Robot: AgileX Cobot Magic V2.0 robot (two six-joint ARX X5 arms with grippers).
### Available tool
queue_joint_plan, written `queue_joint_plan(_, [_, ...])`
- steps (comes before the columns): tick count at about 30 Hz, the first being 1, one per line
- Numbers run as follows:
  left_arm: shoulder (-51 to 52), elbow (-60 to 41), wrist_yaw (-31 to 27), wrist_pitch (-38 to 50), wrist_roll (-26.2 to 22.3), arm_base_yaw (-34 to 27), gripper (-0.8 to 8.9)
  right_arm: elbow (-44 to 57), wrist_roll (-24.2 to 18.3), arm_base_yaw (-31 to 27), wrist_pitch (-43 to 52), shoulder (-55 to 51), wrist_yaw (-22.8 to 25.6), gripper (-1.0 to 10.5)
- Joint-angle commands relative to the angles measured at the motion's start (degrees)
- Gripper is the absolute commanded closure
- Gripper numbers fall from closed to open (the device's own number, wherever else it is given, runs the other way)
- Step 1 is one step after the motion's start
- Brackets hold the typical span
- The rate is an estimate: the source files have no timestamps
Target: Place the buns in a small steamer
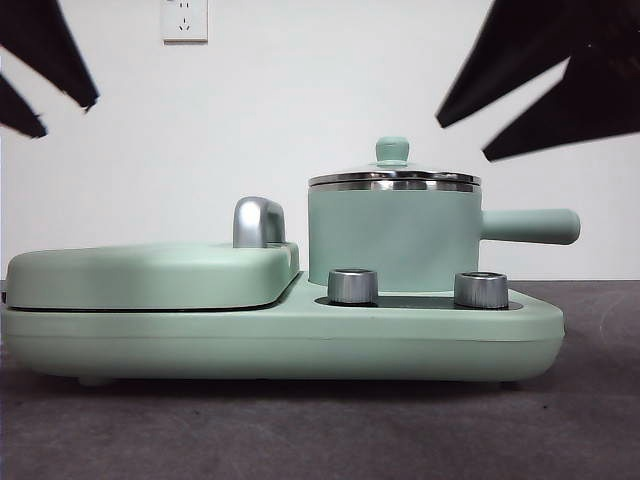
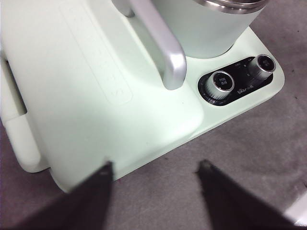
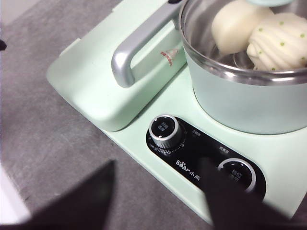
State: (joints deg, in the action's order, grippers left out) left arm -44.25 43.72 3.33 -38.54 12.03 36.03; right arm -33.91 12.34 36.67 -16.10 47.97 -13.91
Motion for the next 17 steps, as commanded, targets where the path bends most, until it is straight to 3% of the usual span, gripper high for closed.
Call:
queue_joint_plan(1, [-0.24,0.37,0.0,0.37,0.24,0.37,8.06,-0.72,-0.72,0.37,0.81,0.17,0.35,9.3])
queue_joint_plan(6, [0.11,0.5,0.94,-1.14,0.26,0.37,8.06,-0.72,-0.39,0.44,0.2,-0.13,-3.45,9.3])
queue_joint_plan(17, [0.17,0.5,0.94,-0.46,0.26,0.35,8.06,-0.72,-0.42,0.44,1.55,-0.15,-3.43,9.3])
